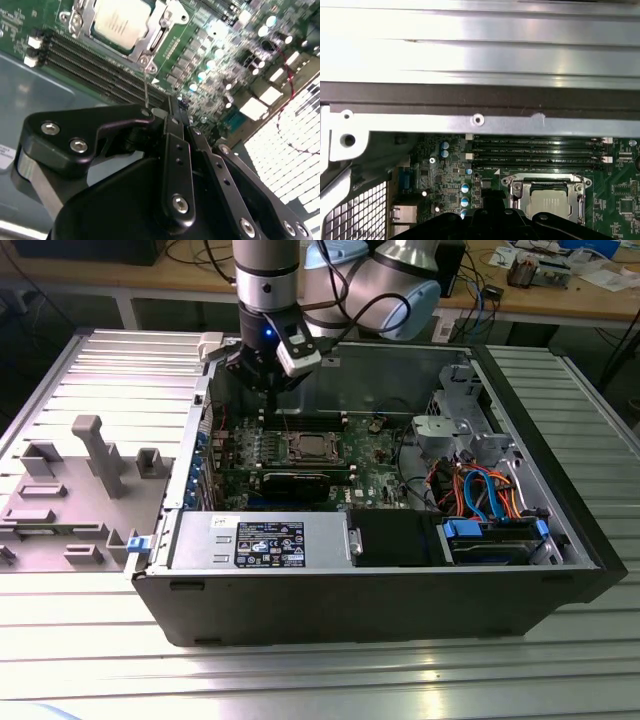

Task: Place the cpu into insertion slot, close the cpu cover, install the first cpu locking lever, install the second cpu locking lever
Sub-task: 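Install the first cpu locking lever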

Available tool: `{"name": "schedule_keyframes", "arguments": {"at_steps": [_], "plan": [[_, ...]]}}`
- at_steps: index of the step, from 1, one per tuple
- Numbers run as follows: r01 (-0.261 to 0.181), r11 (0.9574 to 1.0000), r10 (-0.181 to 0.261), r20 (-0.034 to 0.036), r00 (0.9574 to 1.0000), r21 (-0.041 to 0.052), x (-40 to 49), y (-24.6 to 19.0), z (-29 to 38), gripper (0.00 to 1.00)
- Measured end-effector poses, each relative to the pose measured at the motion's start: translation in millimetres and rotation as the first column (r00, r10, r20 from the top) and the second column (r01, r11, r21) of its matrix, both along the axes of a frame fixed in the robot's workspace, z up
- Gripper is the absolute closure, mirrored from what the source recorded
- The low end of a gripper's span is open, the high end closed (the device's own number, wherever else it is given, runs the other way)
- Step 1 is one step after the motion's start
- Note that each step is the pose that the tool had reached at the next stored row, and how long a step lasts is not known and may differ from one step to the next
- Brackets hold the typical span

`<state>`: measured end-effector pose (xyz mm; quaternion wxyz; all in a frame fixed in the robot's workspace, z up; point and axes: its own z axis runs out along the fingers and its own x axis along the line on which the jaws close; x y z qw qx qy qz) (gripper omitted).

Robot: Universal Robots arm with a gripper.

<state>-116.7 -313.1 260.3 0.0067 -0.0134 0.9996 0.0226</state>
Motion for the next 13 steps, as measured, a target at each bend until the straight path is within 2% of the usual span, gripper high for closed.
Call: {"name": "schedule_keyframes", "arguments": {"at_steps": [4, 13], "plan": [[-0.004, 1.0000, 0.004, 0.0030, 1.0000, -0.0006, 0.1, 3.9, 0.0, 0.89], [-0.004, 1.0000, 0.004, 0.0058, 1.0000, -0.0013, 5.6, 4.0, -0.5, 0.89]]}}
